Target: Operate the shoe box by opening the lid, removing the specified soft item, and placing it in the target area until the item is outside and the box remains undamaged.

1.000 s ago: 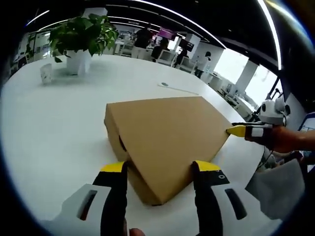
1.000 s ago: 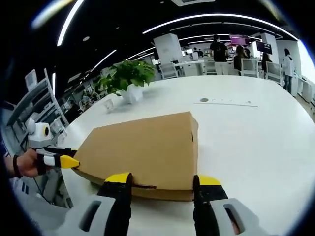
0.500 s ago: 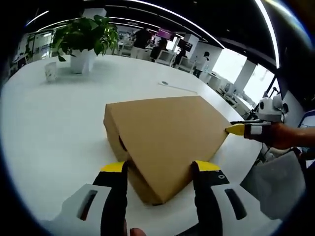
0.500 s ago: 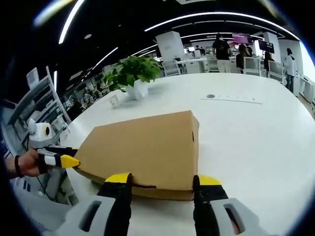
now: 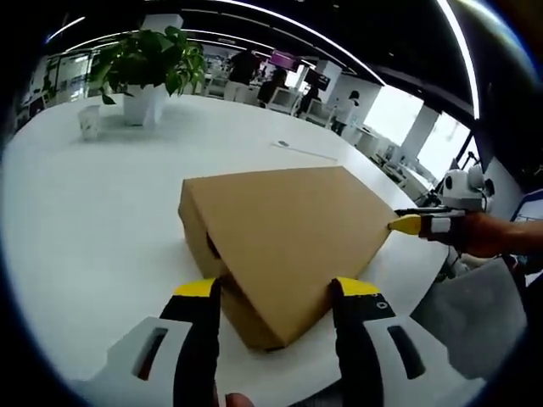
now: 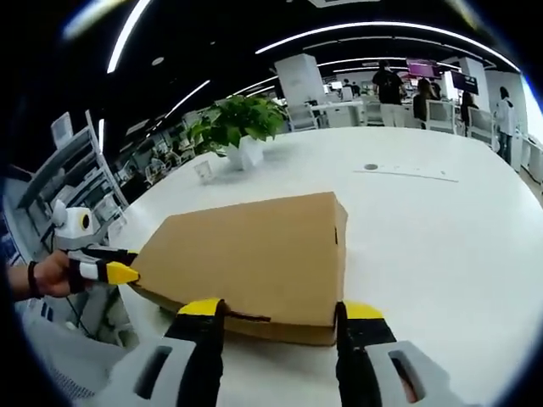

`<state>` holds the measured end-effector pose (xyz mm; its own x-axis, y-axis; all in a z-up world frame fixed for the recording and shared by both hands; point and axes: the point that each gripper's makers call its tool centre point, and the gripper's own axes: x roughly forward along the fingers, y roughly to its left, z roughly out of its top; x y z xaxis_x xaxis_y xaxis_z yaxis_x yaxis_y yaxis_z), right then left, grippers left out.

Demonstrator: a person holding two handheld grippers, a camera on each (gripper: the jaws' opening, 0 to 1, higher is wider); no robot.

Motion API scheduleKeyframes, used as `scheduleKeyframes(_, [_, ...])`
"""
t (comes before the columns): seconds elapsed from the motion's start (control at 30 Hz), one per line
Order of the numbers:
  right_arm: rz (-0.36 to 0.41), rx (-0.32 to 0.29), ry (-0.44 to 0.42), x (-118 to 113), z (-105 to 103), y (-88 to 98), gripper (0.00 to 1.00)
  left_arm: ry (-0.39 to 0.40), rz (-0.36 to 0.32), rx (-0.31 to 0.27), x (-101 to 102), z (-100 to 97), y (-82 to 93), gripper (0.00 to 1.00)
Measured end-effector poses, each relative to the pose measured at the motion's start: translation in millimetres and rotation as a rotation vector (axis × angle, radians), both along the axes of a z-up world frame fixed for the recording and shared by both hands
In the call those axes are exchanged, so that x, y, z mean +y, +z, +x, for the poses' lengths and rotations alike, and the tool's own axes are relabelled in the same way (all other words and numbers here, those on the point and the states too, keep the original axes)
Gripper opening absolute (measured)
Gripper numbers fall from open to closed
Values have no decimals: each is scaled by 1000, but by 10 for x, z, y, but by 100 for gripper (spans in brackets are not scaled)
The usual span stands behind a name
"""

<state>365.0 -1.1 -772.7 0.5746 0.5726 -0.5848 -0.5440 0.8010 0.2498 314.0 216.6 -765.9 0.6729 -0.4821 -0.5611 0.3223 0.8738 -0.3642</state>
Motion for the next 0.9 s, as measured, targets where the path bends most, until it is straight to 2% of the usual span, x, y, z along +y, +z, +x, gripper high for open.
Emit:
scheduleKeyframes(0.1, [-21,-18,51,17,-42,-9,57,-18,13,-18,-23,-39,-1,54])
scheduleKeyframes(0.27, [-98,-50,91,-15,-27,-61,52,-15,19,-27,-35,-31,11,56])
scheduleKeyframes(0.37, [-124,-70,111,-6,-45,-75,52,-31,38,-29,-65,-47,9,58])
scheduleKeyframes(0.43, [-139,-78,104,-36,-22,-81,49,-56,84,-30,-75,-65,-22,58])
scheduleKeyframes(0.63, [-140,-78,100,-30,-17,-69,49,-48,78,-29,-84,-48,5,56])
scheduleKeyframes(0.73, [-137,-81,99,-38,-15,4,48,-42,69,-33,-75,-47,33,56])
scheduleKeyframes(0.9, [-98,-107,80,-50,-3,174,47,-36,59,-66,-74,-73,194,55])
